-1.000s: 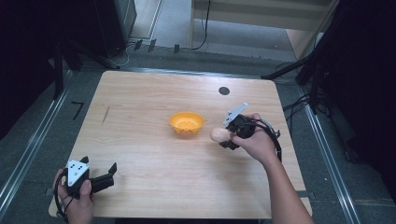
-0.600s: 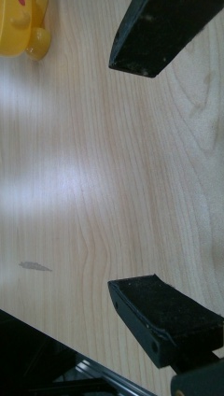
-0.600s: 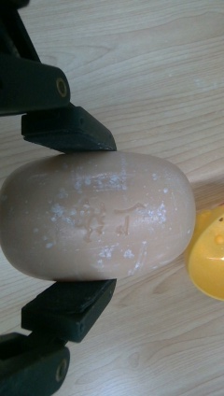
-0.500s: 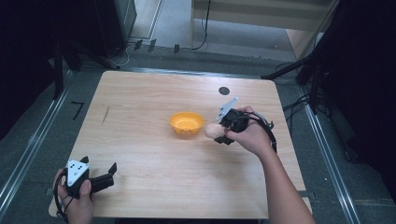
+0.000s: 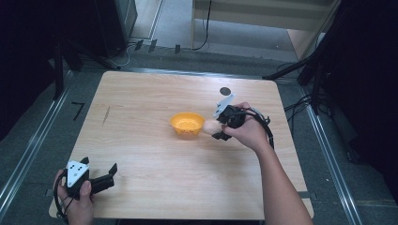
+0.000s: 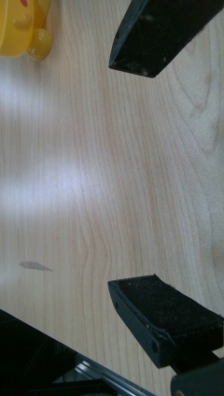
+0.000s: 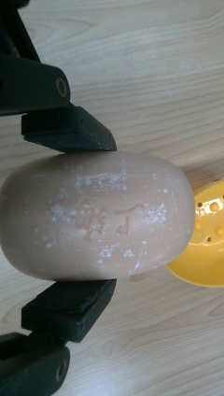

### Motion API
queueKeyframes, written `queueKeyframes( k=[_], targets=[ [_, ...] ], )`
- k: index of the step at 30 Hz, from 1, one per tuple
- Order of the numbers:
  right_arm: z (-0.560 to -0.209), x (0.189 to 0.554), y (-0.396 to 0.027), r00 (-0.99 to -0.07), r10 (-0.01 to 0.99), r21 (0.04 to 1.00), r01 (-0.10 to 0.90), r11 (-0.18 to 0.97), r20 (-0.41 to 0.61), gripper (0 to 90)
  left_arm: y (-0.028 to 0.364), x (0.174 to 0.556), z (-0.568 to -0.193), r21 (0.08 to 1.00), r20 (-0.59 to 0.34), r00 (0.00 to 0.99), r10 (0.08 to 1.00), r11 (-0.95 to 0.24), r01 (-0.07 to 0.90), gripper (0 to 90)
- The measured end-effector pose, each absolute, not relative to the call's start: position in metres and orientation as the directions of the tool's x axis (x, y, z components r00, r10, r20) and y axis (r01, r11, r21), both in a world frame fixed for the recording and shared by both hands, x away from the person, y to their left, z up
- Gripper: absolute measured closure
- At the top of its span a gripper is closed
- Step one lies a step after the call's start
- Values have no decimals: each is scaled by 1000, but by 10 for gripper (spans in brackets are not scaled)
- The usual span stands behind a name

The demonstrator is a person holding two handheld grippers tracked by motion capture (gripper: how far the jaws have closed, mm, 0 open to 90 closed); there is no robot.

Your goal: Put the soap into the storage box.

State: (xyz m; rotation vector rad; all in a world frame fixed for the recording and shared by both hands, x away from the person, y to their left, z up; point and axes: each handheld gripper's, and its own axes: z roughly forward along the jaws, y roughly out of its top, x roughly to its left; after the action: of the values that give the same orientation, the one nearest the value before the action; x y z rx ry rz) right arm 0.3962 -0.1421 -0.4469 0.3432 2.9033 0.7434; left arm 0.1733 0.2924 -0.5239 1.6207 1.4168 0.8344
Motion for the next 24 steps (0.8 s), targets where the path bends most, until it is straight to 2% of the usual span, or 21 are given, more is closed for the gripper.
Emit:
queueKeyframes(
  k=[24],
  targets=[
    [-433,417,-102,-976,199,481,133,867,-89,334,294,174,-524,892,-47,156,987,-29,451,0]
  ],
)
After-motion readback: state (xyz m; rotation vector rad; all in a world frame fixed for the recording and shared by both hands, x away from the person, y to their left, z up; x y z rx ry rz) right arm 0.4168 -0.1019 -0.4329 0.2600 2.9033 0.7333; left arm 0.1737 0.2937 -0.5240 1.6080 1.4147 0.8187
